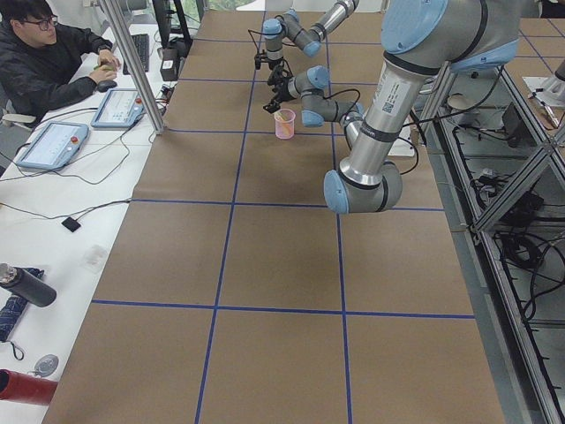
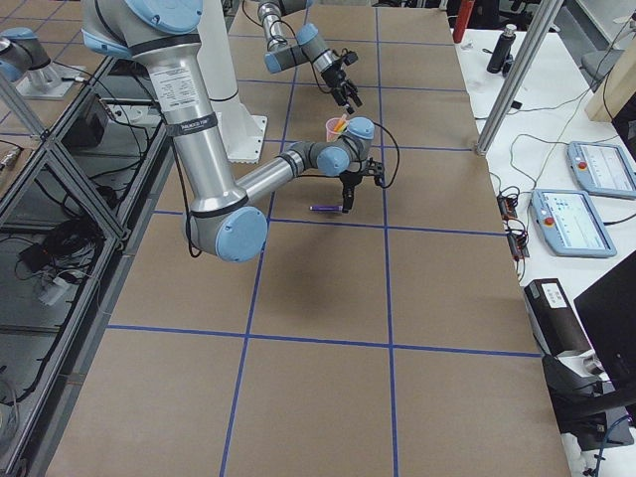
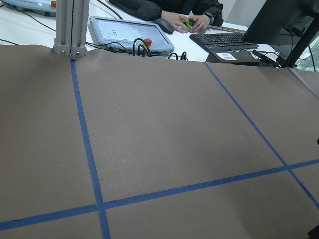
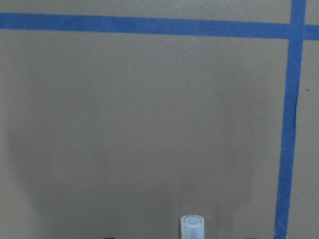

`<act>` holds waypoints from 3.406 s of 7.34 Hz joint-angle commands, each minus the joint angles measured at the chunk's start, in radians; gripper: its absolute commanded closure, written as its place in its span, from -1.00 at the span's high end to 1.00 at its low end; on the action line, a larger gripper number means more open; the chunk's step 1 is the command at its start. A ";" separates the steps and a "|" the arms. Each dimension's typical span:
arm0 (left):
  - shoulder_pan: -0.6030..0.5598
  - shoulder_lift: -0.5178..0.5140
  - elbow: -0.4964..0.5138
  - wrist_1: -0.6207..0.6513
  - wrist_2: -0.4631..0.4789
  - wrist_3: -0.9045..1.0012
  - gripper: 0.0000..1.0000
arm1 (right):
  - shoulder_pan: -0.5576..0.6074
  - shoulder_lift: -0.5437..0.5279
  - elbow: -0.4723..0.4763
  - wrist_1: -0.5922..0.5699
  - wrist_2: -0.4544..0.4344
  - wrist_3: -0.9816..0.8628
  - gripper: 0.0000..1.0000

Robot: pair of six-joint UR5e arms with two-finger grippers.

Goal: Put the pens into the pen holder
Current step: 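Lower the orange marker into the cup with left while right descends, then open the left gripper over the cup while the right grasps the purple marker, then lift the purple marker upright with the right gripper while the left withdraws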

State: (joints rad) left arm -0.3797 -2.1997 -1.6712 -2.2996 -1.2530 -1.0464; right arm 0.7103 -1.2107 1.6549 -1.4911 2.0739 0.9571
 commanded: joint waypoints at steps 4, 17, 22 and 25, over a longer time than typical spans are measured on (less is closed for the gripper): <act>-0.025 0.000 -0.019 0.009 -0.039 0.002 0.98 | -0.005 -0.018 0.000 0.031 0.005 0.000 0.44; -0.025 0.000 -0.019 0.009 -0.040 0.000 0.68 | -0.006 -0.038 0.017 0.043 0.008 0.003 -1.00; -0.250 0.052 -0.065 0.131 -0.418 0.005 0.91 | 0.067 -0.010 0.146 0.042 0.029 0.006 -1.00; -0.345 0.196 -0.079 0.131 -0.505 0.167 0.99 | 0.148 0.080 0.178 0.046 0.009 0.020 -1.00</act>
State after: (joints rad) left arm -0.6811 -2.0608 -1.7450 -2.1697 -1.7142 -0.9347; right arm 0.8207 -1.1719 1.8111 -1.4457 2.0905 0.9716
